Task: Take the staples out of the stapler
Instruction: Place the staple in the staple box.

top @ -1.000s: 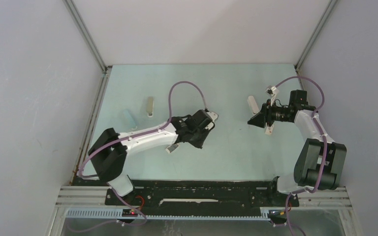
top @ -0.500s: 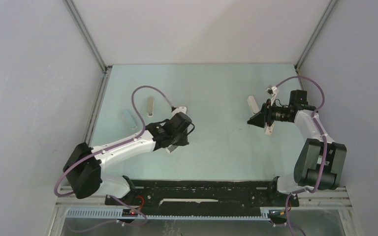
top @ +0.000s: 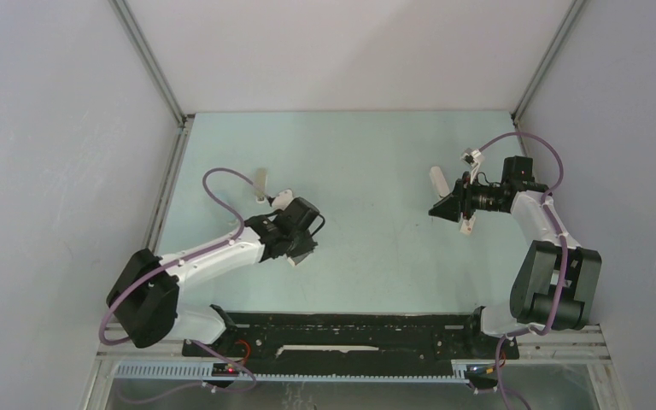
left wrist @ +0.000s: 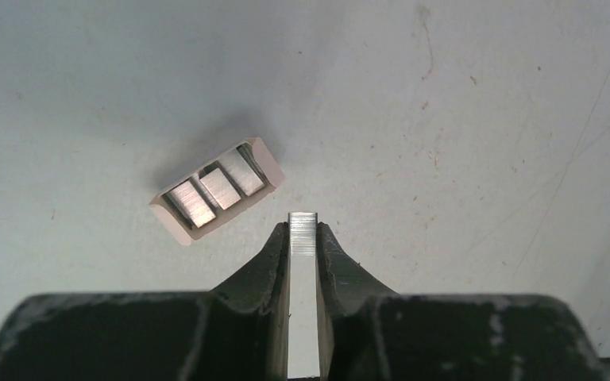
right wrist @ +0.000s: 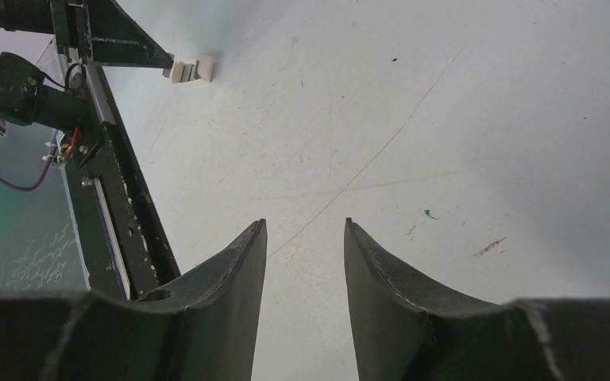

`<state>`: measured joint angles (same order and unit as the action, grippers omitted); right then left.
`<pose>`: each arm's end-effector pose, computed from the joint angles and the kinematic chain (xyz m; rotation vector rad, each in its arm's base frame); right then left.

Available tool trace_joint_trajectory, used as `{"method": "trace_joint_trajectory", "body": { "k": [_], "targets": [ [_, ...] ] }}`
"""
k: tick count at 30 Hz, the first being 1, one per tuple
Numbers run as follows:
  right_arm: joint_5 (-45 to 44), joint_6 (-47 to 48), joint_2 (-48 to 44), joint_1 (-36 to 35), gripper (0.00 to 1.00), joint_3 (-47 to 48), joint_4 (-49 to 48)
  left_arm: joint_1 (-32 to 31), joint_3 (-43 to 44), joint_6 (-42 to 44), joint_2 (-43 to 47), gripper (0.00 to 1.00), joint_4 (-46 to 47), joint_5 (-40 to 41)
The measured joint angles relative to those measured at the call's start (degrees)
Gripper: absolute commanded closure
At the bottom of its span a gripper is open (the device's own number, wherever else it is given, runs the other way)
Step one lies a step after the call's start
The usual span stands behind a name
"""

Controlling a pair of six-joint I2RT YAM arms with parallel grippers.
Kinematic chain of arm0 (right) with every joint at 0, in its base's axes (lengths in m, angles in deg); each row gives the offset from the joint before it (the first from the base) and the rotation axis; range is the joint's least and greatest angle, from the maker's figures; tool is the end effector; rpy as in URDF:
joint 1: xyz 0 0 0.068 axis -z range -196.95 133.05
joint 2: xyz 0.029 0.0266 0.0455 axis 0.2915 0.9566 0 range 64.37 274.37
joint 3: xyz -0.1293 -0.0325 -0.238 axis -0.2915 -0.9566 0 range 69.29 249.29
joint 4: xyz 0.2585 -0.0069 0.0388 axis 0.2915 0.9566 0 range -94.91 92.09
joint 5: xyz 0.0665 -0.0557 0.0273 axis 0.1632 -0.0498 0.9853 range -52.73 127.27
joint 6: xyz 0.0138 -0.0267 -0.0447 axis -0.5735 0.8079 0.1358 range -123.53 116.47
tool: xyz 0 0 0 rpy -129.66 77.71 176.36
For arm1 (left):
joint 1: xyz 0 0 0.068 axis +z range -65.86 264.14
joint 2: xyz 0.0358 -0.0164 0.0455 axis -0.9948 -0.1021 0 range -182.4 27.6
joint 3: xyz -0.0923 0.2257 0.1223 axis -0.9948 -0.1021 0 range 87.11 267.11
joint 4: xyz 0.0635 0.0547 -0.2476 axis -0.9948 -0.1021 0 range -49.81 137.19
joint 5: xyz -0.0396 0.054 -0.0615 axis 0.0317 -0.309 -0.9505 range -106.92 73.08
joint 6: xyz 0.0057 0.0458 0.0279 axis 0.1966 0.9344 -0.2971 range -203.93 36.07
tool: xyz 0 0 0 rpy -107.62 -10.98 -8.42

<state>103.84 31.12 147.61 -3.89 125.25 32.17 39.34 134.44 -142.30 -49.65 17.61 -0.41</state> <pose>0.2728 -0.0298 0.2373 -0.6934 1.9807 1.0549 0.1908 -0.1752 0.2076 -0.4051 2.5428 -0.3175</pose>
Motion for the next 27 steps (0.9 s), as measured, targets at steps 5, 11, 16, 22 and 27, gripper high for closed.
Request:
{"method": "trace_joint_trajectory", "body": {
  "k": [5,11,16,22,27],
  "targets": [
    [0.02,0.04,0.0,0.0,0.51,0.0,0.02,1.07,-0.02,-7.37,-0.09,0.92,-1.44,0.33],
    [0.24,0.22,0.0,0.0,0.51,0.0,0.37,1.2,-0.48,-14.4,-0.44,0.92,-3.15,0.96],
    [0.46,0.59,0.0,0.0,0.51,0.0,0.42,2.19,-2.21,-19.56,-0.42,0.91,-4.57,1.51],
    [0.66,1.05,0.0,0.07,0.51,0.0,0.46,3.58,-3.39,-23.1,-0.87,0.91,-6.27,1.86],
    [0.96,1.14,0.02,0.22,0.51,0.0,0.61,4.37,-3.39,-24.17,-2.62,0.91,-6.86,1.86]
  ]
}}
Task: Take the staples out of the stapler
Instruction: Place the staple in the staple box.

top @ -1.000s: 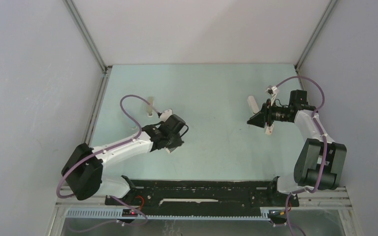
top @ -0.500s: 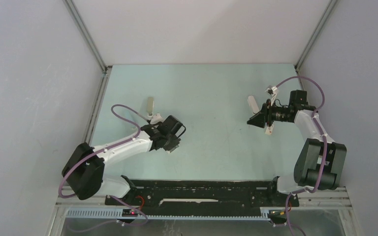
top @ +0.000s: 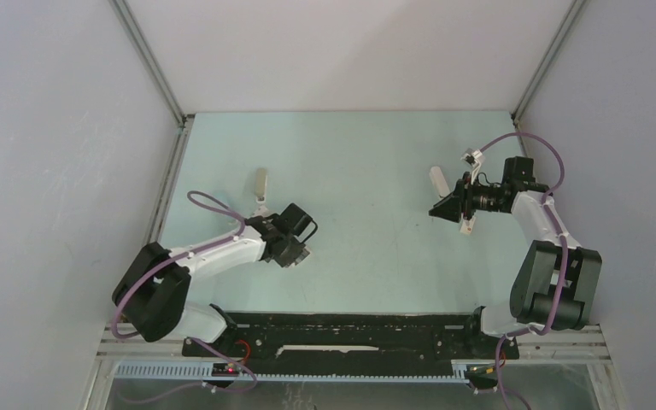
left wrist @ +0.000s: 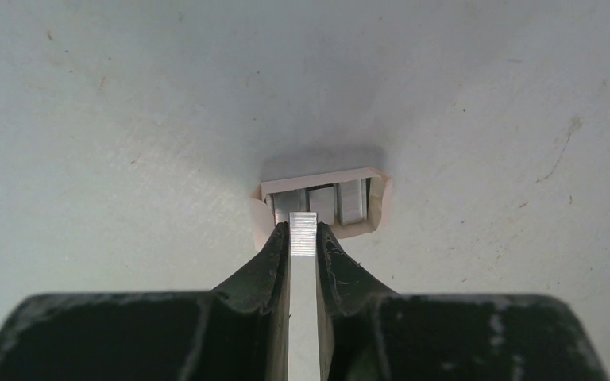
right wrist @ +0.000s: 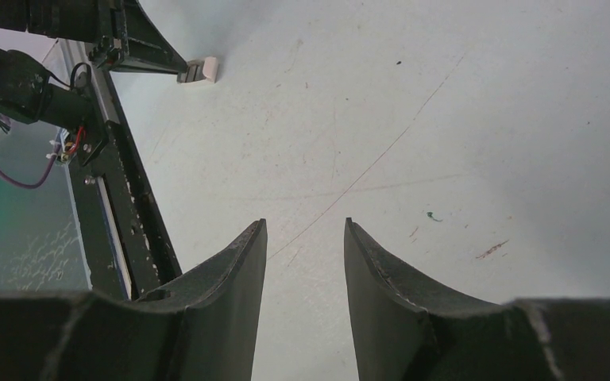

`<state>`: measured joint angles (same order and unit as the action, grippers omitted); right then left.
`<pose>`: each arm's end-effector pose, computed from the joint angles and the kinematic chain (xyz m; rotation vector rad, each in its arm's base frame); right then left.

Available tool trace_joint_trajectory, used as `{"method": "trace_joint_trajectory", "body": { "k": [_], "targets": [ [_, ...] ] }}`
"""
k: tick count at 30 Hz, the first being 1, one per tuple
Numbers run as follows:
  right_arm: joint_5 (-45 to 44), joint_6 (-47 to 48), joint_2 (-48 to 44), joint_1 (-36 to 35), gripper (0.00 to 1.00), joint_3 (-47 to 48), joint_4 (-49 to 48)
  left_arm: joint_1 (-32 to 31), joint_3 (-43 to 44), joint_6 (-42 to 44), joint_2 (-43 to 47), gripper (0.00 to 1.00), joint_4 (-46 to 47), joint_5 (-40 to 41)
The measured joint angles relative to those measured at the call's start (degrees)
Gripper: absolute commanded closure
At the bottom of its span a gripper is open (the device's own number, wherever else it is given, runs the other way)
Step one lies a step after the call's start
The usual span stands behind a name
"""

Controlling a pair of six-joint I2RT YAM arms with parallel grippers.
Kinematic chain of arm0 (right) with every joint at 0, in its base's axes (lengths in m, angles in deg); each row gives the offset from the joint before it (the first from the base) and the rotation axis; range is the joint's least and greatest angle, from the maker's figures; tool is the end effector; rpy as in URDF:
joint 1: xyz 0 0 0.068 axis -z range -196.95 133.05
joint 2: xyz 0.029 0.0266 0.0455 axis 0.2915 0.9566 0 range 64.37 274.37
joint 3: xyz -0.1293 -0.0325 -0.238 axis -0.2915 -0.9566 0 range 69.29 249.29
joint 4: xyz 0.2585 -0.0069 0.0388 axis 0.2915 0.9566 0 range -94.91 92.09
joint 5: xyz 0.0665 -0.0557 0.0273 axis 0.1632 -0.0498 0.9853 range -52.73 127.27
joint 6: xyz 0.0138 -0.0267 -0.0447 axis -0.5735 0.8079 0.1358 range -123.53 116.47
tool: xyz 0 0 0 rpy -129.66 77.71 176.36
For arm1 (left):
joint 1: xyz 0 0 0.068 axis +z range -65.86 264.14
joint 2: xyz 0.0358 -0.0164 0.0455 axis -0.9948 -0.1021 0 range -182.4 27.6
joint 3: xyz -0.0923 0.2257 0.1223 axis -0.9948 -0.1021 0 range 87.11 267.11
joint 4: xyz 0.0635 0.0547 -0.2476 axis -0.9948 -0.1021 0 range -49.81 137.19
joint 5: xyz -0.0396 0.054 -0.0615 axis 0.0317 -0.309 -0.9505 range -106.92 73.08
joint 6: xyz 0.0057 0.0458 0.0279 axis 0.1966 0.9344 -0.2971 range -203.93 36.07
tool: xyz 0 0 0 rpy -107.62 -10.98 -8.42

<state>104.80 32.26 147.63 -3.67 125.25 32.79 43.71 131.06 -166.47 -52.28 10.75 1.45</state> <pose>0.2717 -0.0304 0.2373 -0.7029 1.9643 1.0650 0.1898 -0.1470 0.1754 -1.0377 2.5058 -0.1600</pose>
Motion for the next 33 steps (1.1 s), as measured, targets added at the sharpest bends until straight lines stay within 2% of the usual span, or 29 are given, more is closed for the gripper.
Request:
{"method": "trace_joint_trajectory", "body": {
  "k": [22,28,33],
  "targets": [
    [0.57,0.68,0.55,0.87,0.51,0.0,0.44,1.84,0.02,0.02,-2.73,0.87,1.88,-0.11],
    [0.72,0.98,0.55,1.01,0.51,0.0,0.5,1.99,0.02,0.04,-3.08,0.83,2.23,-0.13],
    [0.74,1.11,0.55,1.01,0.51,0.0,0.7,2.1,0.02,0.35,-3.21,0.73,2.97,-0.57]
  ]
}}
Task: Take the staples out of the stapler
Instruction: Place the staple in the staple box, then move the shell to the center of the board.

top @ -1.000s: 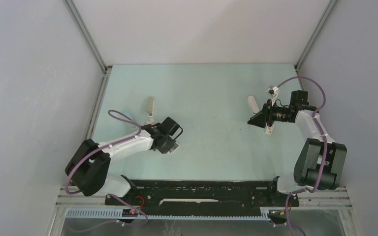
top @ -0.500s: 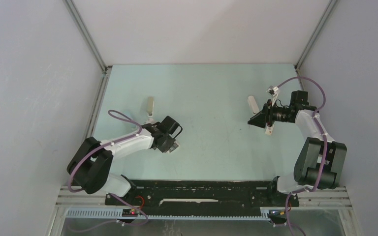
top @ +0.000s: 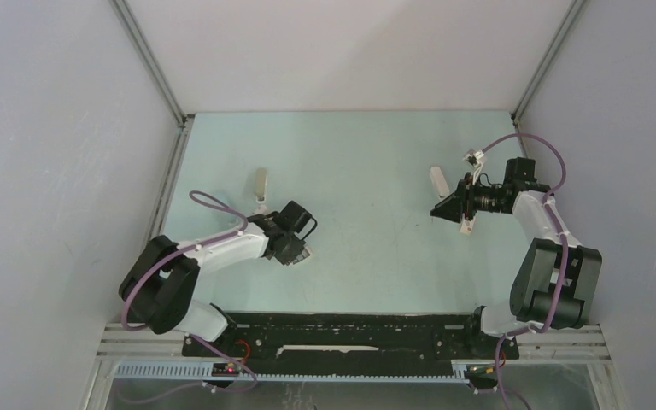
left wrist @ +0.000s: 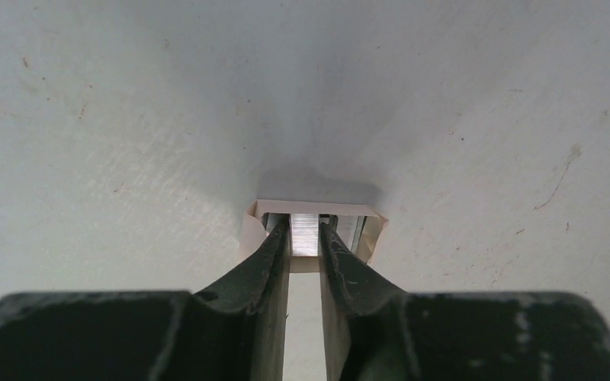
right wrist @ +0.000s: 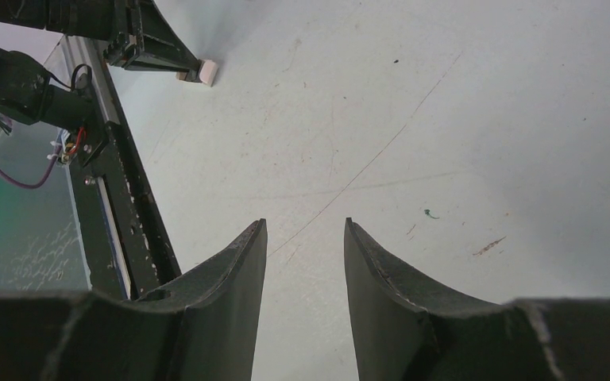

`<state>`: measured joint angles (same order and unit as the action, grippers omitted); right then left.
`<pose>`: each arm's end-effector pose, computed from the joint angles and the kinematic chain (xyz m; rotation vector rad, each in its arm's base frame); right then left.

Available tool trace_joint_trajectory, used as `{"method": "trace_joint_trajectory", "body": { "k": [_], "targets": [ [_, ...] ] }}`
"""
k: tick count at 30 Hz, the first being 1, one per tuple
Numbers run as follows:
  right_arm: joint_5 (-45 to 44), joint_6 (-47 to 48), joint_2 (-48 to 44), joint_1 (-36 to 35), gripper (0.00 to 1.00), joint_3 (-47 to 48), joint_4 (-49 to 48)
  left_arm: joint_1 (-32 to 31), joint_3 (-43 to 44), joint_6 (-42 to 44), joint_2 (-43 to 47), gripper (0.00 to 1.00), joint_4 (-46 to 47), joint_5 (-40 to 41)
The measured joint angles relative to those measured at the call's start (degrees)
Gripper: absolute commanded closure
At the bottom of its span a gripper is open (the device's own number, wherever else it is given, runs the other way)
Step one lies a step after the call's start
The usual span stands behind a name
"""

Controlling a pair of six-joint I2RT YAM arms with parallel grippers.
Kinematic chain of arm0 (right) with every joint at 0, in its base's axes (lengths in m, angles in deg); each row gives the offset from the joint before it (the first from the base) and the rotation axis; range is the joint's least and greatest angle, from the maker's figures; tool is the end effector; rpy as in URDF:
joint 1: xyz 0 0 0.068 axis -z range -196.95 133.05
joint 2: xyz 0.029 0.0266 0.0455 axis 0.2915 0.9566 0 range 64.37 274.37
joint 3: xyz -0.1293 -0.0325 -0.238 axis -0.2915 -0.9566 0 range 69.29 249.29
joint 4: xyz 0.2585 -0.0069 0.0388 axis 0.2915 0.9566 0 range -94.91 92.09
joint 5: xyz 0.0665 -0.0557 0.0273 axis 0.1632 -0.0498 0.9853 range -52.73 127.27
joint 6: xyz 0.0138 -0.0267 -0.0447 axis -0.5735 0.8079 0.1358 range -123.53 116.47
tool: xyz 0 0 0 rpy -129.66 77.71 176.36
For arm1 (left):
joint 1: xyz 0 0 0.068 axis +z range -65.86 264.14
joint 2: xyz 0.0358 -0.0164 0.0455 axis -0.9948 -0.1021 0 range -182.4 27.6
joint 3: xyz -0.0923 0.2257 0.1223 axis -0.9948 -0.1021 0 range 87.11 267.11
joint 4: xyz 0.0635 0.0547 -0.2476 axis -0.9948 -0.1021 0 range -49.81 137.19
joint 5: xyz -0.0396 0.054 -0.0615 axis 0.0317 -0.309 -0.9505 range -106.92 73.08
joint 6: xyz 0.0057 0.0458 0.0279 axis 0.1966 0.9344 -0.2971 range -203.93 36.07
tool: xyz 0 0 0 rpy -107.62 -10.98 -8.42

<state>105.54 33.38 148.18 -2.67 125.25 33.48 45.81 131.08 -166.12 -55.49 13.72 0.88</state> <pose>0.2712 -0.0350 0.2348 -0.6917 1.9602 1.0709 0.2016 -0.1455 0.1645 -1.0764 2.4987 -0.1501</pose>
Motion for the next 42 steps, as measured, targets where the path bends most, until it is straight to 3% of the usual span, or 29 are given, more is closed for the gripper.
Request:
{"method": "trace_joint_trajectory", "body": {
  "k": [6,15,28,30,35,39,42],
  "targets": [
    [0.0,0.09,0.0,0.0,0.51,0.0,0.0,0.11,0.0,0.15,-0.04,0.68,0.31,-0.15],
    [0.04,0.13,0.0,0.0,0.51,0.0,0.02,0.11,0.09,0.76,0.66,0.69,-0.11,-0.17],
    [1.29,0.79,0.0,-0.02,0.5,0.0,0.61,0.11,1.05,6.03,12.24,0.69,-3.02,2.54],
    [1.31,1.29,0.0,-0.11,0.5,0.0,0.79,0.11,1.05,8.15,14.86,0.62,-3.3,4.24],
    [1.31,2.51,-0.11,-0.74,0.5,0.0,1.7,0.11,-0.07,15.39,25.59,0.29,-1.25,9.18],
    [1.25,3.19,-1.22,-1.29,0.5,0.0,2.25,0.2,-6.01,22.12,38.05,0.03,4.26,11.45],
    [1.2,3.45,-2.21,-1.57,0.5,0.0,2.54,0.59,-10.71,26.03,45.62,0.0,8.0,12.0]
  ]
}}
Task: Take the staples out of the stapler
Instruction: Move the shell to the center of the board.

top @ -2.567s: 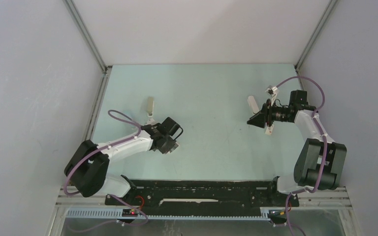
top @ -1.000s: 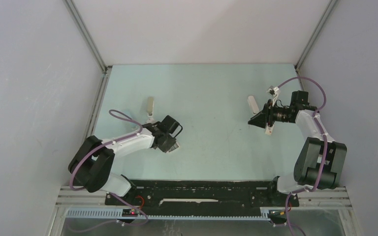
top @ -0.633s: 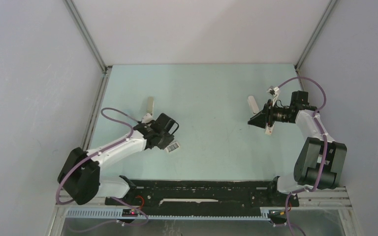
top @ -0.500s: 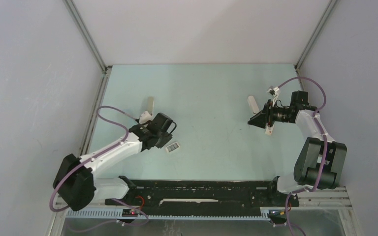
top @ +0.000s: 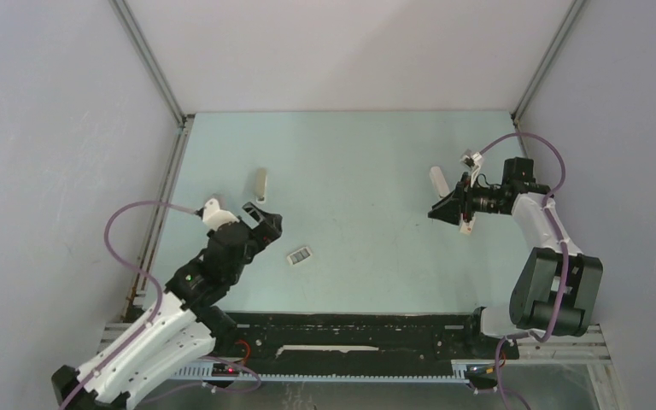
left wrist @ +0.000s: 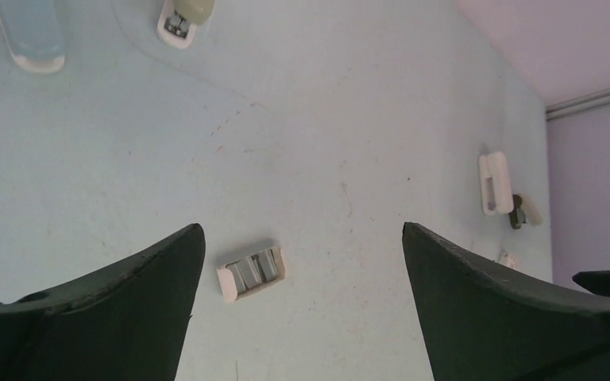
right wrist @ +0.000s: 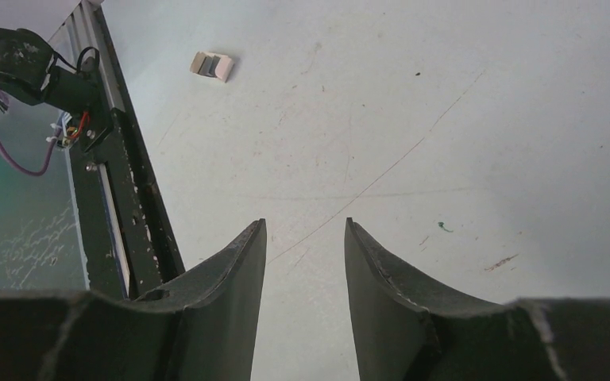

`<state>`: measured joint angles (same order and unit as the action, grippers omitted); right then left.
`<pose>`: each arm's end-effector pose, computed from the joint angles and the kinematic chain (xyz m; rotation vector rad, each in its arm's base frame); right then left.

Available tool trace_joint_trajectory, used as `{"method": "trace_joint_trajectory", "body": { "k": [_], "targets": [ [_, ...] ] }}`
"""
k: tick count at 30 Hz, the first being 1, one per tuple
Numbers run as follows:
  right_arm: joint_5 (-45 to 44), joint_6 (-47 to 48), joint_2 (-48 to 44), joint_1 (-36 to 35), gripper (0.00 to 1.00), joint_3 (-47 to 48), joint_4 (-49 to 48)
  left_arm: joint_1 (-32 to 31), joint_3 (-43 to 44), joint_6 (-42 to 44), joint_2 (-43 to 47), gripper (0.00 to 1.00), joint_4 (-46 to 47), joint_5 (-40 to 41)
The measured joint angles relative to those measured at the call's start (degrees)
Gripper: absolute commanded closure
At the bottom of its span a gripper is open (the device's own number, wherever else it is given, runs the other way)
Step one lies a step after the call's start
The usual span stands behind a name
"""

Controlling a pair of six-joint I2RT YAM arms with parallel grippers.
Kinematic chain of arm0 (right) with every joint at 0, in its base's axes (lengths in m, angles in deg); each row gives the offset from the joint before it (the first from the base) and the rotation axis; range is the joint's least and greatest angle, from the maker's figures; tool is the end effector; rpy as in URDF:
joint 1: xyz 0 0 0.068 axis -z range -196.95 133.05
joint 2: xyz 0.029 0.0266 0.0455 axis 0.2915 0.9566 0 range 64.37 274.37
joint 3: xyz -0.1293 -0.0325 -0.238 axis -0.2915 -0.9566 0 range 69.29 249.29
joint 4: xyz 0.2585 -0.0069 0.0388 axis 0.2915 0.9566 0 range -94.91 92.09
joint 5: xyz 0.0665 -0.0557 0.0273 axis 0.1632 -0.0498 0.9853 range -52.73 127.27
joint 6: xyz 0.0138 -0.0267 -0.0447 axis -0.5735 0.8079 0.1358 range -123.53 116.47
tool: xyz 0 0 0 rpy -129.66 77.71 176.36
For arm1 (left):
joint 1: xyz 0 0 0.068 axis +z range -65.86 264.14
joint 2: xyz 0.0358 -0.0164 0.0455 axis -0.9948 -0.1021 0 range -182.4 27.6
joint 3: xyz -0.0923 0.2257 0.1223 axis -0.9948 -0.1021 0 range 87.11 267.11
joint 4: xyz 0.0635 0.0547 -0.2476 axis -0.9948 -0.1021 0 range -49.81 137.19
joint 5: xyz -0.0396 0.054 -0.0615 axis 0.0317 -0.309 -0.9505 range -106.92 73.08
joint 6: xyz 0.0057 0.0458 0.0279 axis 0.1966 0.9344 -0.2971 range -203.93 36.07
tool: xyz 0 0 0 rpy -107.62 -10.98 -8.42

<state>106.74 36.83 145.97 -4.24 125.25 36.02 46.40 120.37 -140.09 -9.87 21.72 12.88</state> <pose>0.2637 -0.0253 0.2434 -0.7713 1.9080 1.0746 0.1297 -0.0780 0.2640 -0.6336 1.9500 -0.4923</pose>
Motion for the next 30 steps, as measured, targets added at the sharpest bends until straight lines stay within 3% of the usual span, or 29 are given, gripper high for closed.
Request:
{"method": "trace_joint_trajectory", "body": {
  "k": [9,30],
  "targets": [
    [-2.51,0.92,-3.93,-0.02,0.5,0.02,1.57,3.04,-9.57,7.13,11.98,0.0,9.77,-2.84],
    [-7.37,2.49,-6.86,0.83,0.5,5.29,7.41,7.78,-16.7,6.14,8.87,0.0,20.44,-13.77]
  ]
}}
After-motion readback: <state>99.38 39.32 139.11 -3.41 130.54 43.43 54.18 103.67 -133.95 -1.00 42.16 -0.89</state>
